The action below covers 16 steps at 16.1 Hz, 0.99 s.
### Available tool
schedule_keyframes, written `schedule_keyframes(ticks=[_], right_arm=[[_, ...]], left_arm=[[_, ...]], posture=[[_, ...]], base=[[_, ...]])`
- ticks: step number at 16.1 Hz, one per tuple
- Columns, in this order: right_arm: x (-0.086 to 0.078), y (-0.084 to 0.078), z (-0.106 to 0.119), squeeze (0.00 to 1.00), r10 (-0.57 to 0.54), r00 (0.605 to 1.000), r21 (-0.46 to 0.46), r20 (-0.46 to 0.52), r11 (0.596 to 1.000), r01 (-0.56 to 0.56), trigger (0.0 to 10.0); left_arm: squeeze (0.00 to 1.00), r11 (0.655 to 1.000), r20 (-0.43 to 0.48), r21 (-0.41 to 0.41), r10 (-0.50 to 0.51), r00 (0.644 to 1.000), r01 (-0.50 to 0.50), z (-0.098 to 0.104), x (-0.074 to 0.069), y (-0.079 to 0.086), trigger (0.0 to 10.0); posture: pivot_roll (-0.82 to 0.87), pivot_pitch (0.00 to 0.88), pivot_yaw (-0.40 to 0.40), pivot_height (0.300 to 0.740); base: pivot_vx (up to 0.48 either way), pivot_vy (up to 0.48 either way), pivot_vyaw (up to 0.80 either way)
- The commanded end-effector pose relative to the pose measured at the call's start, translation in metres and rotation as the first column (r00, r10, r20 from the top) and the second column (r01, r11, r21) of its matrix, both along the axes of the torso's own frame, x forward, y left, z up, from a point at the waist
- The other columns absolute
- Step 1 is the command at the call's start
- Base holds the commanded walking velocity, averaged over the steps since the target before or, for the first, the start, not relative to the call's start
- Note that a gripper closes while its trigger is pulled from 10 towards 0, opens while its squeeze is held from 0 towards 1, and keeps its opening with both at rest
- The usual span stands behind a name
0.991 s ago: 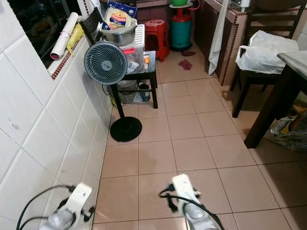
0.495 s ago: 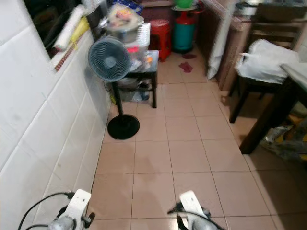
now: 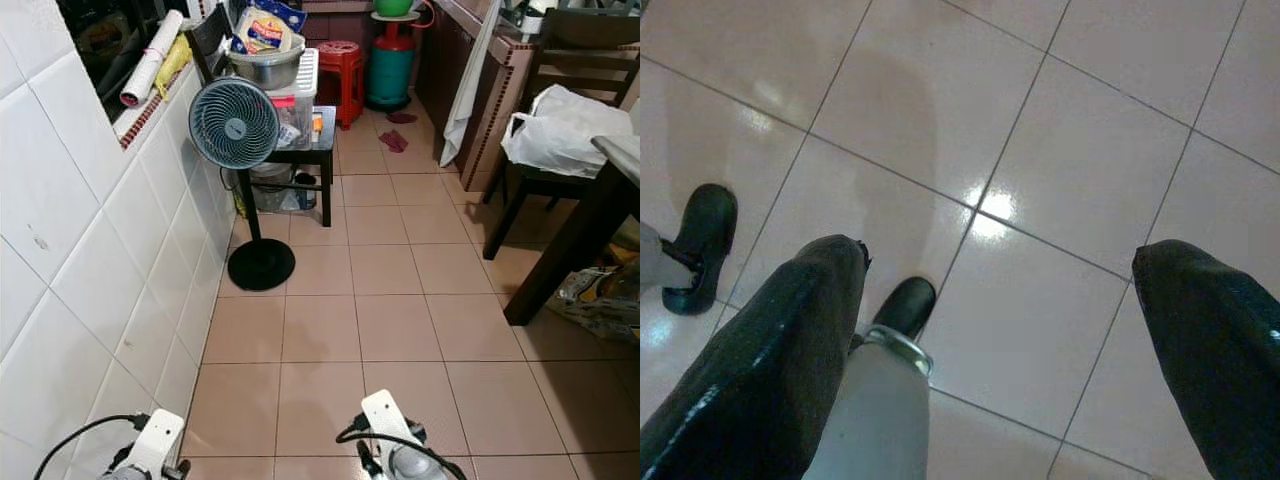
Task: Setting the table
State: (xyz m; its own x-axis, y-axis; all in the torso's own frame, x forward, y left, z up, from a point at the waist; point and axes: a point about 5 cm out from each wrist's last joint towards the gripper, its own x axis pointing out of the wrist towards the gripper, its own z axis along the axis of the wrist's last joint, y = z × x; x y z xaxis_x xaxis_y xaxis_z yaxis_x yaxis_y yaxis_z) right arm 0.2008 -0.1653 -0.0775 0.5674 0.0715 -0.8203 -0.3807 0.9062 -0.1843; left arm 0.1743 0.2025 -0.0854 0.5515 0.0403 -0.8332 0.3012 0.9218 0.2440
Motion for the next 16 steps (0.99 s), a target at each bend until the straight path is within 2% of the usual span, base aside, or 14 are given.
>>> schedule_keyframes(ticks=[1,6,16], right_arm=[[-0.003,-0.003,-0.002,0.00,-0.006,1.000,-0.014,-0.011,1.000,0.005,10.0],[-0.008,-0.004,-0.004,0.00,-0.001,1.000,-0.019,-0.026,1.000,0.001,10.0],[-0.014,-0.005,-0.007,0.00,0.019,0.999,-0.036,-0.049,0.999,-0.020,10.0]], left_arm=[[0.00,1.000,-0.018,0.018,-0.013,1.000,0.013,-0.001,-0.003,0.003,10.0],[0.00,0.999,-0.041,0.010,-0.033,0.999,0.033,-0.004,-0.008,-0.003,10.0],[0.00,0.999,-0.054,0.020,-0.047,0.997,0.048,-0.004,-0.009,0.001,10.0]], posture=[[-0.01,0.000,0.008,0.740],[-0.01,0.000,0.010,0.740],[-0.01,0.000,0.008,0.740]], base=[[0.289,0.000,0.00],[0.316,0.000,0.00],[0.342,0.000,0.00]])
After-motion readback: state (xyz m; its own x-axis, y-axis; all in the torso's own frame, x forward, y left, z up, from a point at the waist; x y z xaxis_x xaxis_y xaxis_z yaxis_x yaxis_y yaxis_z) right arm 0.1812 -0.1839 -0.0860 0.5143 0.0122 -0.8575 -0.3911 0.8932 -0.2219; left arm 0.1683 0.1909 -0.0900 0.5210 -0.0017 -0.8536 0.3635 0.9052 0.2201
